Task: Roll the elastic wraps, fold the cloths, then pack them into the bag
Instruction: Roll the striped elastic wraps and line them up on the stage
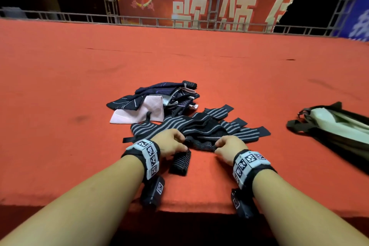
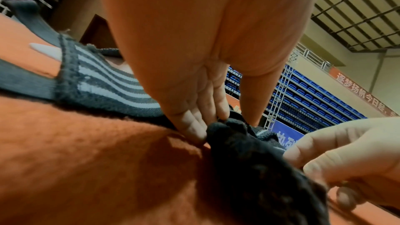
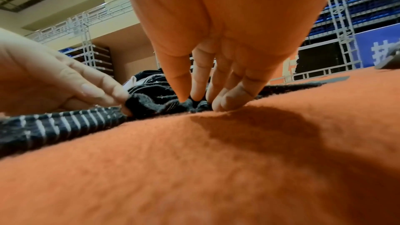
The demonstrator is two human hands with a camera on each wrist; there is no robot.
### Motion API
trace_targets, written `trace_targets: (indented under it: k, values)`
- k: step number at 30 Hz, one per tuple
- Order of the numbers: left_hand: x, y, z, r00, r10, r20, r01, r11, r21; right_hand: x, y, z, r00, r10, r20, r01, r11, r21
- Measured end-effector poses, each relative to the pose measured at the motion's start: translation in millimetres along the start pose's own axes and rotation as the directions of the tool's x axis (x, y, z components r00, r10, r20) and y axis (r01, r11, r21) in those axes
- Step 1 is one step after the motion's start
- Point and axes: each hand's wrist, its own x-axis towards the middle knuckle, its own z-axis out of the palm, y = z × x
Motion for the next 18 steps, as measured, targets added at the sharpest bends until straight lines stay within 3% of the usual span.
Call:
trace_targets:
  k: [5,10,14,18]
  values:
    - [8,4,0,0.999,0.007,0.042,-0.005,0.998,-0.059,6,-10,3,0.993,-0.113,0.045,0.118,0.984,-0.136]
    - [12,10,-4,0.991,0.098,0.092,-0.097,0.995,-0.022,23,-16,9,0.993,-0.118,0.025,0.121,0.972,-0.203]
    - [18,12,-8,0.992,0.120,0.043,-0.122,0.991,0.059,29,-16,4,0.986,-0.150,-0.073,0.122,0.945,-0.303]
    - [20,14,-16,0.987,0.159,-0.037,-0.149,0.969,0.194,32,-20,-5,0.981,-0.157,-0.116,0.125,0.963,-0.239]
